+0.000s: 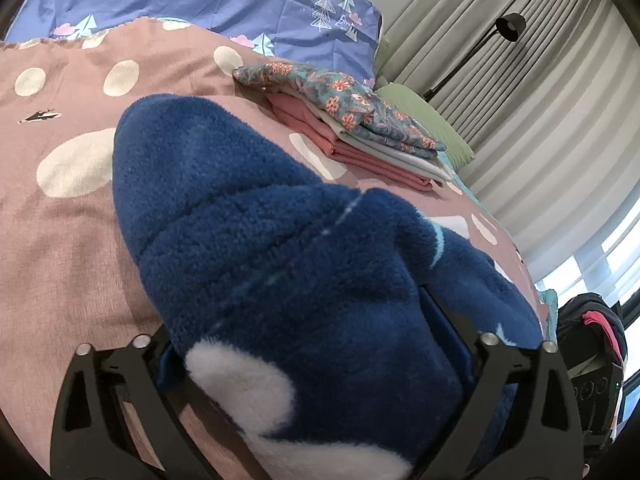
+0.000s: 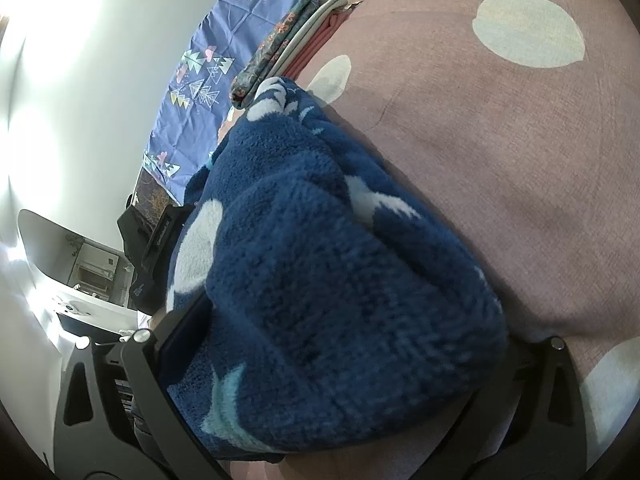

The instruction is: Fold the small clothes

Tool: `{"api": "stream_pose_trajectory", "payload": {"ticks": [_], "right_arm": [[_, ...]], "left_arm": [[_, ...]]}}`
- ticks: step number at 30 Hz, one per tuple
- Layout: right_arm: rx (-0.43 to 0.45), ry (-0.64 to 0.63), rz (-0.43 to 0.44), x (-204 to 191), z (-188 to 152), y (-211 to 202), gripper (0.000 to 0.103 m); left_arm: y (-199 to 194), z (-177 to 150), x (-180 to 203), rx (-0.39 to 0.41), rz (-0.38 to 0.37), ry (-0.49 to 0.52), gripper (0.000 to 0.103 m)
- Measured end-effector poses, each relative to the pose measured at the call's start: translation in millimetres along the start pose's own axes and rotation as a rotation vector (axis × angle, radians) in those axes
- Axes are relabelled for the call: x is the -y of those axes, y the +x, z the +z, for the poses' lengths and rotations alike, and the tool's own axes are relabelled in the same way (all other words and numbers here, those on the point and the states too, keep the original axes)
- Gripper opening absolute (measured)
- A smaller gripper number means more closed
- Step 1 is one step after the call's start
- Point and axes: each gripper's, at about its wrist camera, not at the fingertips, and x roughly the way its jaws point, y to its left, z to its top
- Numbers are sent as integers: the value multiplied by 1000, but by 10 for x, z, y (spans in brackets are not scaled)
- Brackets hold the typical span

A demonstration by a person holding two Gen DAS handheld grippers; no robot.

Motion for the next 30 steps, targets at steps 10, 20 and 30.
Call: {"api": "stream_pose_trajectory", "payload": {"ticks": [10,20,30], "right_arm": [[-9,-24,13,1,2,-11,100],[2,-20,10,2,18,15,100],[16,-30,0,-10,38,49,101]], "left_arm": [[-99,-108,37,77,120,-36,102],[-99,-123,18,81,139,-157,102],[12,-26,39,-55,36,-40,91]]}}
